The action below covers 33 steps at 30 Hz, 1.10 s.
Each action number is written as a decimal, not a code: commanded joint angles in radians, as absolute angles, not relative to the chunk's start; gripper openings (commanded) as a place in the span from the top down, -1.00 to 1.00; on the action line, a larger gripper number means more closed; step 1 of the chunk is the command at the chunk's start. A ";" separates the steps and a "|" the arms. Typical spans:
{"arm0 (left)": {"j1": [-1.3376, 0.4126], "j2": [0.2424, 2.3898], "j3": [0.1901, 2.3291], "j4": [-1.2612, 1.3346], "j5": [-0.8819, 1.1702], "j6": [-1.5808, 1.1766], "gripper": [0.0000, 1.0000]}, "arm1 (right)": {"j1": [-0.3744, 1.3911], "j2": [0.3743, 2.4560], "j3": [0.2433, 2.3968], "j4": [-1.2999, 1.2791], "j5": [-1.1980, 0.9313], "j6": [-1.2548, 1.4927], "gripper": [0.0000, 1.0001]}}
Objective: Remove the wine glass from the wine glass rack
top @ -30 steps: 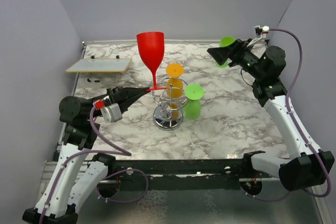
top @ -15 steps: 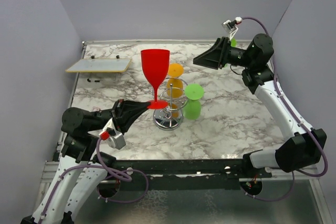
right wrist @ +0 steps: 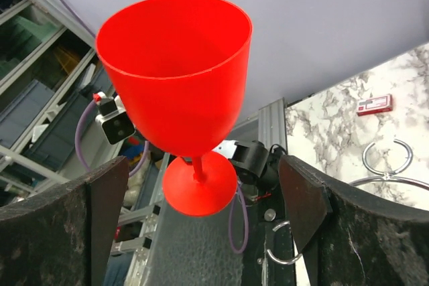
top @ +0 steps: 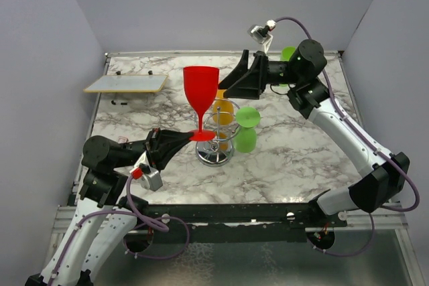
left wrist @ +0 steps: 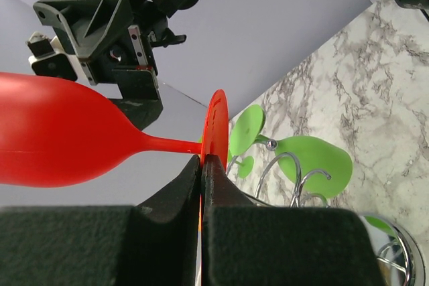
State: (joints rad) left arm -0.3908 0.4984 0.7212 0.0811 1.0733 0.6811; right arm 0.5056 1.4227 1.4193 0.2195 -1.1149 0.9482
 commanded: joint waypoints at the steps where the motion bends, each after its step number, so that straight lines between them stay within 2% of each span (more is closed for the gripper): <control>1: -0.401 0.504 0.710 0.091 1.086 0.700 1.00 | 0.559 1.455 1.456 0.268 -1.087 0.956 -0.88; 15: -0.413 0.530 0.714 0.090 1.090 0.685 1.00 | 0.636 1.502 1.432 0.449 -1.023 1.034 -0.86; 33: -0.418 0.555 0.730 0.090 1.090 0.661 1.00 | 0.676 1.541 1.450 0.489 -1.015 1.018 -0.81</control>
State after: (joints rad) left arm -0.4129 0.5522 0.7212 0.0818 1.0737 0.6682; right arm 0.6655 1.5414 1.4208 0.4484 -1.0386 1.0275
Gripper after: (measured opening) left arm 0.020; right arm 0.921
